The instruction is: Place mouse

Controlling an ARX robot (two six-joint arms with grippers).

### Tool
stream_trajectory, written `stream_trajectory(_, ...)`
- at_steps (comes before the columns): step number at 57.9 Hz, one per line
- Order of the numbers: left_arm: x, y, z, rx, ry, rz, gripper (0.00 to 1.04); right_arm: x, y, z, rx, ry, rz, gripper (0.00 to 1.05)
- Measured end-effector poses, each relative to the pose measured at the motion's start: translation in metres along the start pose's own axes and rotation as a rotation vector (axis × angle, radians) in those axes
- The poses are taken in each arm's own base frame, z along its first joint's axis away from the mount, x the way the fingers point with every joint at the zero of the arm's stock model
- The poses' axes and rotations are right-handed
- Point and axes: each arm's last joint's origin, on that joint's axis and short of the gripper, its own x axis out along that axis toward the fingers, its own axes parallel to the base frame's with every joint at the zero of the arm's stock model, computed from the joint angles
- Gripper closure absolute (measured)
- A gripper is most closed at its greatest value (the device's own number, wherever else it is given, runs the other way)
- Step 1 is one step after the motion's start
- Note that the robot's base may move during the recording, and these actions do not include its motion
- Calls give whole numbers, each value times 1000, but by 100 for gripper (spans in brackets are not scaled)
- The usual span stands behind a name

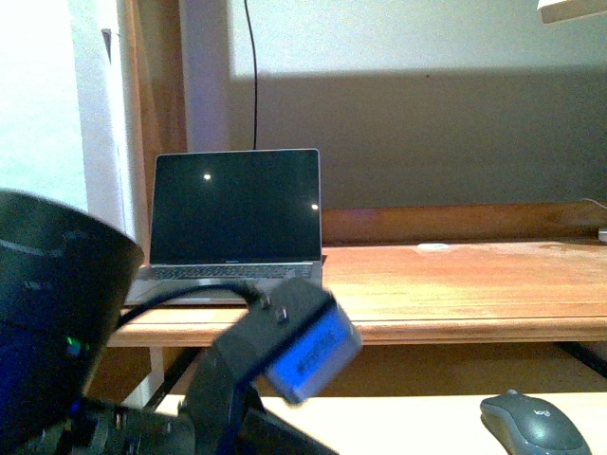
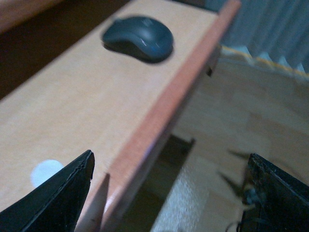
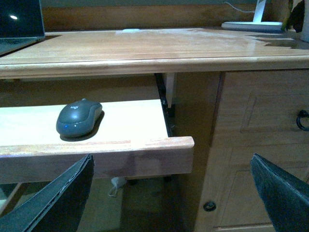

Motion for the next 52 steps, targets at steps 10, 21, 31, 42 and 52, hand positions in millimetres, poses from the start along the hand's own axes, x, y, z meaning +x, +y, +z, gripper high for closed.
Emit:
stream_trajectory(10, -25, 12, 29, -133, -158, 317, 8, 0, 0, 0, 0, 0, 0, 7)
stream_trajectory(21, -71, 0, 42, -131, -282, 692, 8, 0, 0, 0, 0, 0, 0, 7)
stream_trajectory(31, -110, -32, 29, -166, -326, 903, 8, 0, 0, 0, 0, 0, 0, 7)
stream_trajectory(42, -147, -82, -17, -212, -258, 1104, 32, 0, 0, 0, 0, 0, 0, 7)
stream_trajectory(52, -170, -110, -69, -207, -281, 1071, 60, 0, 0, 0, 0, 0, 0, 7)
